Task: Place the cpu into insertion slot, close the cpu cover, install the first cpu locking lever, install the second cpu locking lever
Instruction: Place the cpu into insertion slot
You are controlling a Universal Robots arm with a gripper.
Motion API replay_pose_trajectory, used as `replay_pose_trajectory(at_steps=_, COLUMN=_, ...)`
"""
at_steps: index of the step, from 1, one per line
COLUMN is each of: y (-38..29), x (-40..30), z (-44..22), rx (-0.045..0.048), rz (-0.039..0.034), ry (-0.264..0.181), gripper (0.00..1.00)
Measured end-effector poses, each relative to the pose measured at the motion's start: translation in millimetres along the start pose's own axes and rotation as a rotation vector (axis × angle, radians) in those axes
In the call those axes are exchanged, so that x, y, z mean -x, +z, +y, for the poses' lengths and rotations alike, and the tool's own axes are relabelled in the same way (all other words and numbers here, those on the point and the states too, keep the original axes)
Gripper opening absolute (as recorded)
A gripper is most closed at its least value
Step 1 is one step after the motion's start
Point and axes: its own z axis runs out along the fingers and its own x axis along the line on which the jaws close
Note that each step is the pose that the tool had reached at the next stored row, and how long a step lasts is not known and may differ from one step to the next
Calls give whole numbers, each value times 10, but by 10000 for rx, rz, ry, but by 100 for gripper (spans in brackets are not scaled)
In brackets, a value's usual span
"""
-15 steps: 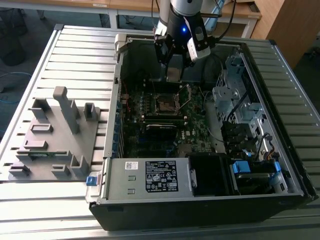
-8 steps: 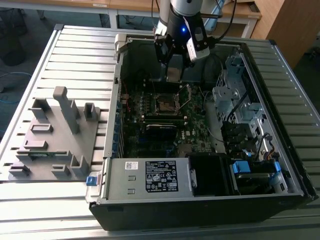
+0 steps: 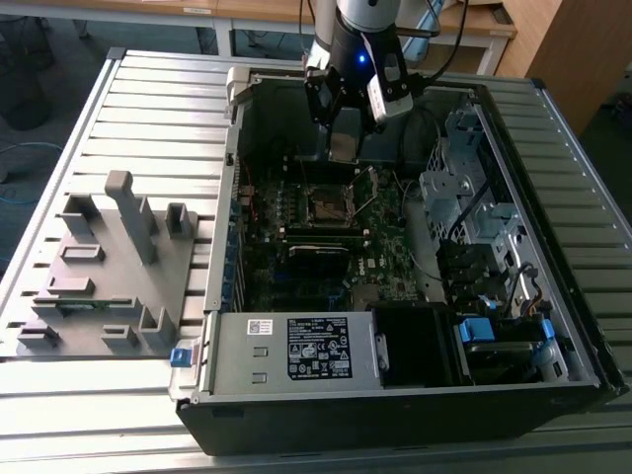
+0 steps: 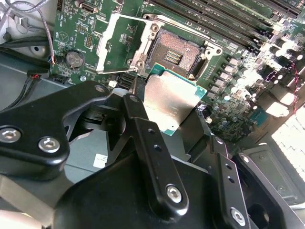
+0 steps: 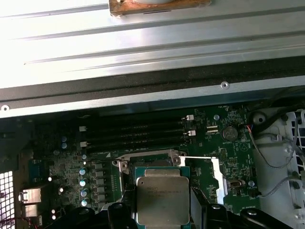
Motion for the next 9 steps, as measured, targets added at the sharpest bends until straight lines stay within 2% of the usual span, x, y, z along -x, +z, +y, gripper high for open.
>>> replay_pose_trajectory(at_steps=3, y=1, x=0, z=0, rx=0, rz=-7, ry=74, gripper=54)
replay_pose_trajectory(at_steps=9, y=7, x=0, z=-1, rx=11, rz=-57, ry=632, gripper=54)
